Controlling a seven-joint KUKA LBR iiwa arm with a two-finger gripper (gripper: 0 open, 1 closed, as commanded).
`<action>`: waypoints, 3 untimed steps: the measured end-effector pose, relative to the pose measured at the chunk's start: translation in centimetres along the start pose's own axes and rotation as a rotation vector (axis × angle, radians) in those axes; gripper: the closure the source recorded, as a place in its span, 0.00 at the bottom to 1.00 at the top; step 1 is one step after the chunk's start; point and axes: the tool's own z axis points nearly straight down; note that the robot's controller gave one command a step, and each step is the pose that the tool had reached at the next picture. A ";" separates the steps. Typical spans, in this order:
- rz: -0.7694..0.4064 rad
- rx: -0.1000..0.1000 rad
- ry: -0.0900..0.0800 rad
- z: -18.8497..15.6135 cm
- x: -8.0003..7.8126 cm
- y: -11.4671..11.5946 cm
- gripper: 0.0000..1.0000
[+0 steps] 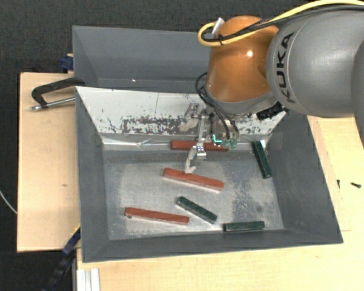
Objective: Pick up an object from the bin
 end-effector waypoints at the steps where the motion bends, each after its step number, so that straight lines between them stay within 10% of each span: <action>1: 0.001 -0.001 -0.008 -0.5 -0.2 0.0 0.00; 2: -0.019 -0.001 -0.014 4.7 1.0 -0.5 0.00; 3: -0.037 -0.001 -0.010 8.6 3.6 -1.2 1.00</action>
Offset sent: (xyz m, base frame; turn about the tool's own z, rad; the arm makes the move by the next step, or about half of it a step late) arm -0.0277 -0.0114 -0.1091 -0.0391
